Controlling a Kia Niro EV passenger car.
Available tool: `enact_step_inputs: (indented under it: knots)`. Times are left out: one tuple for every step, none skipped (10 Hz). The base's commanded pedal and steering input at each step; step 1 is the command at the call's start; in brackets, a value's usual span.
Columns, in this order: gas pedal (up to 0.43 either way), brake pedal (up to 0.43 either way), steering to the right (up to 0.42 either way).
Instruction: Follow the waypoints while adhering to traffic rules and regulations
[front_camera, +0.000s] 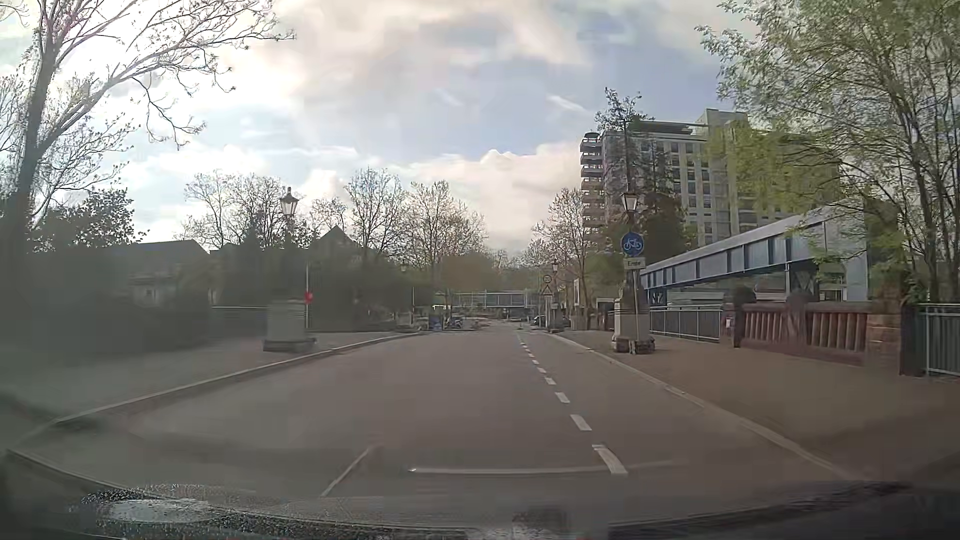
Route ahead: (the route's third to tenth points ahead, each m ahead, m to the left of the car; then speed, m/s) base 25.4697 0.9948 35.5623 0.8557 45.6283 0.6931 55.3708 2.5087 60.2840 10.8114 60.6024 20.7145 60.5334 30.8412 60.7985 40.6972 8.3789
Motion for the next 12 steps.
enact_step_inputs:
  knots:
    - [0.000, 0.000, 0.008]
    - [0.000, 0.000, 0.012]
    - [0.000, 0.000, 0.016]
    - [0.000, 0.000, 0.016]
    - [0.000, 0.000, 0.019]
    - [0.000, 0.000, 0.024]
    - [0.000, 0.000, 0.028]
    - [0.000, 0.000, 0.030]
    - [0.000, 0.000, 0.033]
    - [0.000, 0.000, 0.035]
    - [0.000, 0.000, 0.035]
    - [0.000, 0.000, 0.035]
